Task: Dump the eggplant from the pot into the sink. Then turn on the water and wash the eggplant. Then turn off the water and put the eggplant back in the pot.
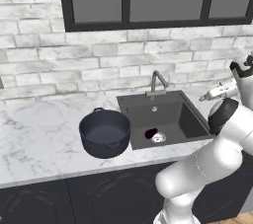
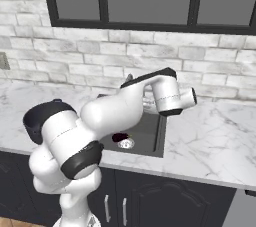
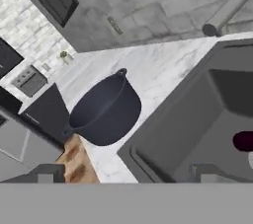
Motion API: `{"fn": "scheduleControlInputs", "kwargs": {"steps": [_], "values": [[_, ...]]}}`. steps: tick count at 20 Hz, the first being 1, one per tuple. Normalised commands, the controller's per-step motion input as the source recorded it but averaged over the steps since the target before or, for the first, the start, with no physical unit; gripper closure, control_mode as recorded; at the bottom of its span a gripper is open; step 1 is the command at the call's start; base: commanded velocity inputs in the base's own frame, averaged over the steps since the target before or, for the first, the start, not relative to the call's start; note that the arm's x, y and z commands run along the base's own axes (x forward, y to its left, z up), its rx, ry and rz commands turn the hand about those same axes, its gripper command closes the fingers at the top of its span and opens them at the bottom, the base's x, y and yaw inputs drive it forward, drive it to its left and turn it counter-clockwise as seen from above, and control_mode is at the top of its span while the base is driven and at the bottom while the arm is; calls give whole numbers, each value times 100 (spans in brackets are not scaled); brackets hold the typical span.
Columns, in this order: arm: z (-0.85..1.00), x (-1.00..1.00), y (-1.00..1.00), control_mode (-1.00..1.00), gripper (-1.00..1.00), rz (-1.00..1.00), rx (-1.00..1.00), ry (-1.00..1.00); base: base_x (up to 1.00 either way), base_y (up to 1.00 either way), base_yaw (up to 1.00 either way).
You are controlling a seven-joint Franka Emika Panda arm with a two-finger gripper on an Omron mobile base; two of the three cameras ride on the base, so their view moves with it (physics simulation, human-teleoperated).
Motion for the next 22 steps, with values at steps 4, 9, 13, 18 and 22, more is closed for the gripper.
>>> {"fn": "scheduleControlInputs", "kwargs": {"steps": [4,9,13,18,22], "values": [[-6,41,0,-100,-100,0,0,-49,0,0,0],[-16,53,0,-100,-100,0,0,-40,0,0,0],[-24,49,0,-100,-100,0,0,-29,0,0,0],[-5,58,-7,-100,-100,0,10,-11,0,0,0],[0,56,-13,-100,-100,0,15,-1,0,0,0]]}}
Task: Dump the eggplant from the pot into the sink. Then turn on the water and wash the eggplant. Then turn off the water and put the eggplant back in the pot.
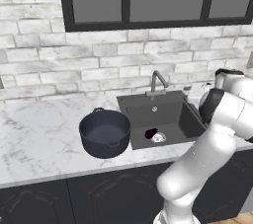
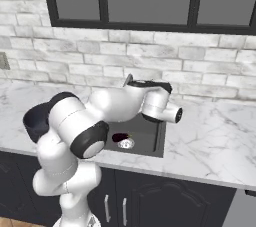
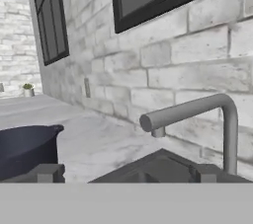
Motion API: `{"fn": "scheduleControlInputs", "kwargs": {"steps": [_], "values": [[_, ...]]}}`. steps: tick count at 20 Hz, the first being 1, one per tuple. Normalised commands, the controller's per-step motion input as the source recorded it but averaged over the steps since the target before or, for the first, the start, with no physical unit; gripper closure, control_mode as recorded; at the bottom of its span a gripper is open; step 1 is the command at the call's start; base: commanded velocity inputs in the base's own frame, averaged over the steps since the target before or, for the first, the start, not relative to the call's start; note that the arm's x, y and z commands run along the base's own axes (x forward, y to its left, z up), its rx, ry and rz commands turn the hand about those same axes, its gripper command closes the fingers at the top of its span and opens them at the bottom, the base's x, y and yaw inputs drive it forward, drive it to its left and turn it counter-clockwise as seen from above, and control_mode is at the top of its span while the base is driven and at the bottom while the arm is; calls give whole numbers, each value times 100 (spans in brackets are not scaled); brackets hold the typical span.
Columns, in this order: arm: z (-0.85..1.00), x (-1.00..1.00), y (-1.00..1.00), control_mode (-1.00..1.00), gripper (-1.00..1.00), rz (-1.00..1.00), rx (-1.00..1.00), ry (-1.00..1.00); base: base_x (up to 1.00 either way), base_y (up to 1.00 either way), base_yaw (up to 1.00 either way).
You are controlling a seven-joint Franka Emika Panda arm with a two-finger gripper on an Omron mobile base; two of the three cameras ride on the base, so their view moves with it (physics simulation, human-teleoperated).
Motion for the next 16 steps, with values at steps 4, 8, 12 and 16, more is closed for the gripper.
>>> {"fn": "scheduleControlInputs", "kwargs": {"steps": [4,8,12,16], "values": [[-2,50,-6,-100,-100,0,19,0,0,0,0],[-19,41,-4,-100,-100,0,16,0,0,0,0],[-28,30,-6,-100,-100,0,13,0,0,0,0],[-25,18,-6,-100,-100,0,9,-2,0,0,0]]}}
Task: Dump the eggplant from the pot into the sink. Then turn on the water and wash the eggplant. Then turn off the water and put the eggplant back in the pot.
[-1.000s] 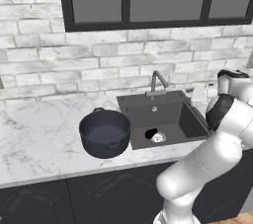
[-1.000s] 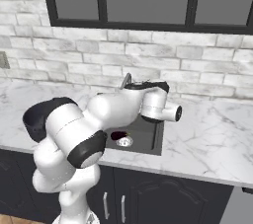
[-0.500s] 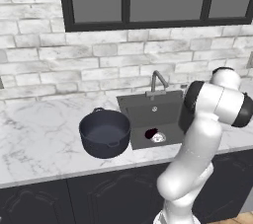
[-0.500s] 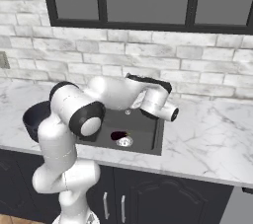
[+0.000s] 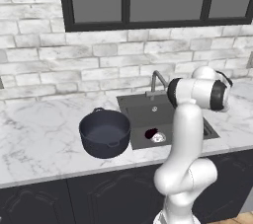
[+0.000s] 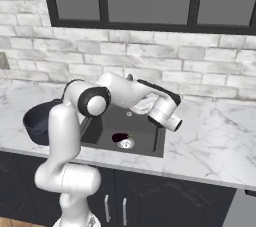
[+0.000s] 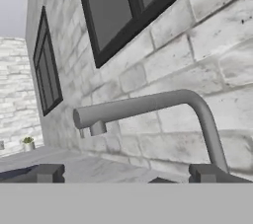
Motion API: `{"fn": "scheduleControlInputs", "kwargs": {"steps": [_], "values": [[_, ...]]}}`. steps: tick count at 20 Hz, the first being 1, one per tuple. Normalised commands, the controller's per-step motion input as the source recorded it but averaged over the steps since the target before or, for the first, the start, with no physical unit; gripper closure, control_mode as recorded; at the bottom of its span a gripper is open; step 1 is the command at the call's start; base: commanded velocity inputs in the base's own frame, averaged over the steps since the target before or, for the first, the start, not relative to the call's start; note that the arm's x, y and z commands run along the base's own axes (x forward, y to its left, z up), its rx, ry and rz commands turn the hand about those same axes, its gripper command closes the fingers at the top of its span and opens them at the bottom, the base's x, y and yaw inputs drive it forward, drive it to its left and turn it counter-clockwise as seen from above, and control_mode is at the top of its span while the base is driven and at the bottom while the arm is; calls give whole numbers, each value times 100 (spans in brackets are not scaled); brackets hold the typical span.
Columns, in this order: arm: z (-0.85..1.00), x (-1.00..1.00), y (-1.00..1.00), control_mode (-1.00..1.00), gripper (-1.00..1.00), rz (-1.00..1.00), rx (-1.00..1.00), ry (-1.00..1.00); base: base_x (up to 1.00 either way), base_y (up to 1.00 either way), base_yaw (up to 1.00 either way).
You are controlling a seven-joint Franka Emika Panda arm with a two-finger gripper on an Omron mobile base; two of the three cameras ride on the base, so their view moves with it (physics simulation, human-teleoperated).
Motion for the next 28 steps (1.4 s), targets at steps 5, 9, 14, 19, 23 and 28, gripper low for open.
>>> {"fn": "scheduleControlInputs", "kwargs": {"steps": [5,9,14,19,23,28], "values": [[-6,12,-1,-100,-100,0,8,-5,0,0,0],[0,9,0,-100,-100,0,5,-9,0,0,0],[0,8,0,-100,-100,-7,0,-10,0,0,0],[0,15,4,-100,-100,-16,0,-3,0,0,0],[0,28,3,-100,-100,-20,-1,0,0,0,0],[0,39,3,-100,-100,-20,-1,0,0,0,0]]}}
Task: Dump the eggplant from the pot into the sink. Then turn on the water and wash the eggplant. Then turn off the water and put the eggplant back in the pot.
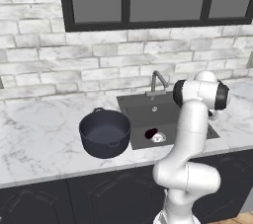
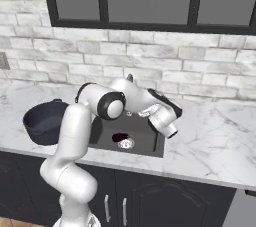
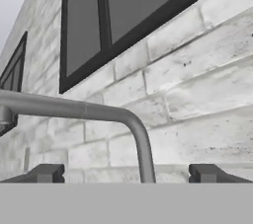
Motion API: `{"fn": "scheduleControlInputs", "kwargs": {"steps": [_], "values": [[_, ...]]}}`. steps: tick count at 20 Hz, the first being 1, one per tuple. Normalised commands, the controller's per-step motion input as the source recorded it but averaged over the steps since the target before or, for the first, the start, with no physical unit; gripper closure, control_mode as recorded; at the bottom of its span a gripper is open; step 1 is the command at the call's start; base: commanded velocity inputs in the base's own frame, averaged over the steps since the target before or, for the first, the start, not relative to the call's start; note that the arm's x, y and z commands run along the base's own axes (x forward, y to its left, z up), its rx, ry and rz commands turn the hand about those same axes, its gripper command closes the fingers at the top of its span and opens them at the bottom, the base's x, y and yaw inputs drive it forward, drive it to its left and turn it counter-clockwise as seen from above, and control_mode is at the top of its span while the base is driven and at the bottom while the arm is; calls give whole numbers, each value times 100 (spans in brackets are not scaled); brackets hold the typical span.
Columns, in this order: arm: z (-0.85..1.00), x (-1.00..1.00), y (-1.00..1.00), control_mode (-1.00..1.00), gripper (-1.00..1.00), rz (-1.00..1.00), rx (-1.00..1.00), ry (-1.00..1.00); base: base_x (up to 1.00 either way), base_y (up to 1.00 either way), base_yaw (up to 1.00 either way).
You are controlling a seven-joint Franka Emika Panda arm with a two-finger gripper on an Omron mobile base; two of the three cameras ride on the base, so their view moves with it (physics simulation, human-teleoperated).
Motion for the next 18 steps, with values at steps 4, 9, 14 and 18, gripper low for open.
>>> {"fn": "scheduleControlInputs", "kwargs": {"steps": [4,9,14,18], "values": [[0,37,0,-100,-100,-17,-1,0,0,0,0],[0,24,0,-100,-100,-13,0,3,0,0,0],[-1,8,0,-100,-100,-9,0,2,0,0,0],[-5,0,0,-100,-100,-6,0,2,0,0,0]]}}
